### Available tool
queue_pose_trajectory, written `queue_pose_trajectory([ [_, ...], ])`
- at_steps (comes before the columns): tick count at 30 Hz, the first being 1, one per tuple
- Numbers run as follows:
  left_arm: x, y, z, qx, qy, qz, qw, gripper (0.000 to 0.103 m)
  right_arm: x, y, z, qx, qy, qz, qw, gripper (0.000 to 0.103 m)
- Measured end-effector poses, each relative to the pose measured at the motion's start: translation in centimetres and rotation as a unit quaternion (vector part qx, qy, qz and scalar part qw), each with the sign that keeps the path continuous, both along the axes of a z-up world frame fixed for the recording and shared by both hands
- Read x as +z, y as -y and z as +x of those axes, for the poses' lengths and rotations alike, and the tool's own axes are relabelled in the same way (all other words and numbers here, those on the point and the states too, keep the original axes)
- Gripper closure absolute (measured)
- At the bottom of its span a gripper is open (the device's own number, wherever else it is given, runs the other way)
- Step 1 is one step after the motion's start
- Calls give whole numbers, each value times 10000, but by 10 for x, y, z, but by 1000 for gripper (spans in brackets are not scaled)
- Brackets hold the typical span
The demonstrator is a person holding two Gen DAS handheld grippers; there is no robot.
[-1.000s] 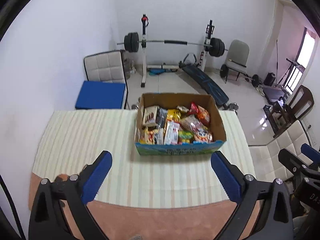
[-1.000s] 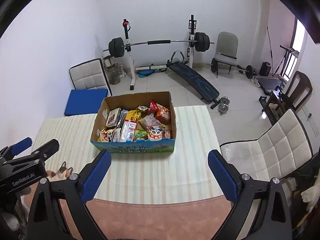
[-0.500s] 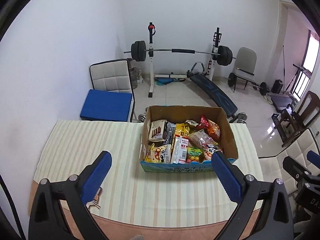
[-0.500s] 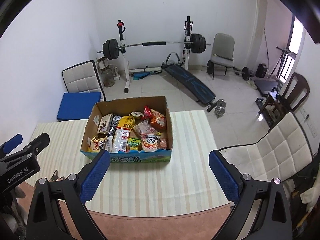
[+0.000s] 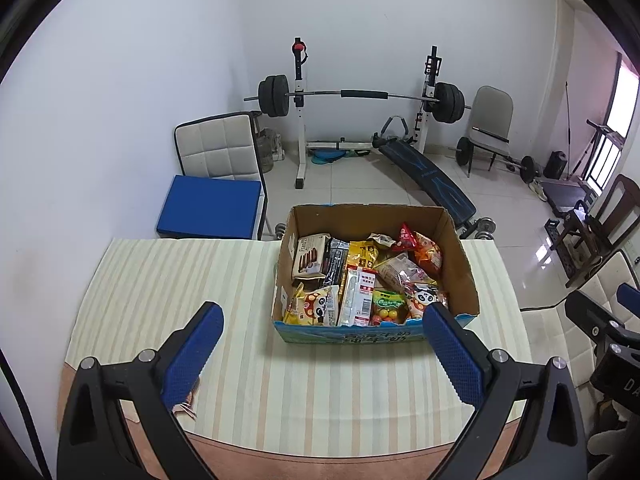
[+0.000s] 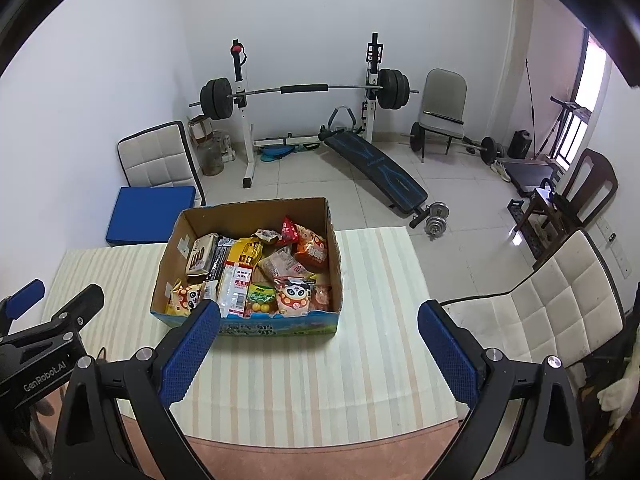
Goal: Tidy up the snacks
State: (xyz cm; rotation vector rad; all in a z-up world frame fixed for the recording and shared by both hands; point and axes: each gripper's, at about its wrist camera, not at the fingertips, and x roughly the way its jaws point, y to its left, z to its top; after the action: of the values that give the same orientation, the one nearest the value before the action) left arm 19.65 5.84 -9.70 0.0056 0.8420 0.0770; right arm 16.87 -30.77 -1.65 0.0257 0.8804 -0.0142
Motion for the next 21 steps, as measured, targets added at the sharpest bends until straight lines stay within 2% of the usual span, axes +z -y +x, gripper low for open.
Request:
queue_pose_trajectory([
  [21, -1, 6, -3, -112, -2, 47, 9999, 1, 1, 2, 1, 17, 62, -57, 10000, 2],
])
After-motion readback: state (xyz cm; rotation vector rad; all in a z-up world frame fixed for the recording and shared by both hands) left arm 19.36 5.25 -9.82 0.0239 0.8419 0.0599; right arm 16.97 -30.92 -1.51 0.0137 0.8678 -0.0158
